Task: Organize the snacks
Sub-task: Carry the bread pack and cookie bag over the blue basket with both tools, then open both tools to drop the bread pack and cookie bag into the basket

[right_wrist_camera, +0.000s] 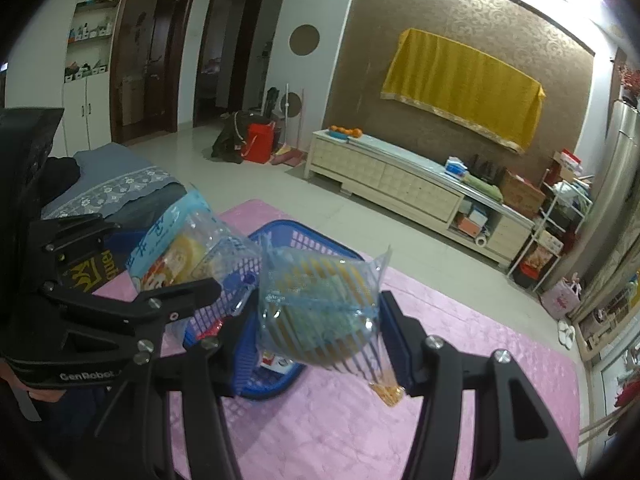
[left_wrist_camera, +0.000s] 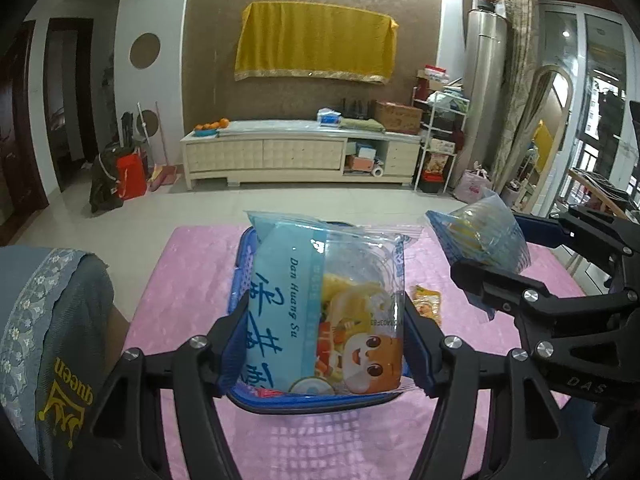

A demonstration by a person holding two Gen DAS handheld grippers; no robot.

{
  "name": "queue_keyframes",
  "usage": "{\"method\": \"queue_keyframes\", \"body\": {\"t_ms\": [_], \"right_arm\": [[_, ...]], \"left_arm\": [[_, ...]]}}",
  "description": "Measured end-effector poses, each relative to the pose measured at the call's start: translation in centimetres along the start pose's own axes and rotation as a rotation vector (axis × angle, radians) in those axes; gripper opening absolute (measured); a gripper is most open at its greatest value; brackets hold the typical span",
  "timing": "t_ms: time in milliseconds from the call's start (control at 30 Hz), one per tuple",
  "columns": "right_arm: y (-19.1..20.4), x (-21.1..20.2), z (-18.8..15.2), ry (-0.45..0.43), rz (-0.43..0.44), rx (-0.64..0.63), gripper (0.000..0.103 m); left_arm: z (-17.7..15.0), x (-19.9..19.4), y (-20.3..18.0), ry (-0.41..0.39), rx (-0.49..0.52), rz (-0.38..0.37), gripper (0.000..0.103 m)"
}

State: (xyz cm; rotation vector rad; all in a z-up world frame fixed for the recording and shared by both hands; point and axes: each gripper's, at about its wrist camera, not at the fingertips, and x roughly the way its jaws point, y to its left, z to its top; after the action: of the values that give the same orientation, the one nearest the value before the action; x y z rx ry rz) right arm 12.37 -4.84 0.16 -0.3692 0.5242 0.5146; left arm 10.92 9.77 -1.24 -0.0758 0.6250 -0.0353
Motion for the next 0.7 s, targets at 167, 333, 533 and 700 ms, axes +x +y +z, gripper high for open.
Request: {"method": "queue_keyframes", "body": {"t_ms": [167,333,533,700], "right_arm": [[0.3,2.4,-0.1,0.036,0.023,-0.006,0.060],[0.2,5.2,-0.5,0.092,0.038,0.003,0.060],[0.3,7.6,-1.0,0.143,0.049,0.008,0.060],[0.3,8.7,-1.5,0.170,0.069,0.022,0.060]], "left_arm": [[-0.6,1.6,0.9,0.043,-0.023,0.006,0.064],[-1.2,4.5,1.9,0.099,-0.046,-0.001,0.064],[-1.6,6.9,2.6,0.153,-0.065,-0.022,0.064],[-2.1,7.7,2.7,0.182,-0.072,-0.029,0.065]]}}
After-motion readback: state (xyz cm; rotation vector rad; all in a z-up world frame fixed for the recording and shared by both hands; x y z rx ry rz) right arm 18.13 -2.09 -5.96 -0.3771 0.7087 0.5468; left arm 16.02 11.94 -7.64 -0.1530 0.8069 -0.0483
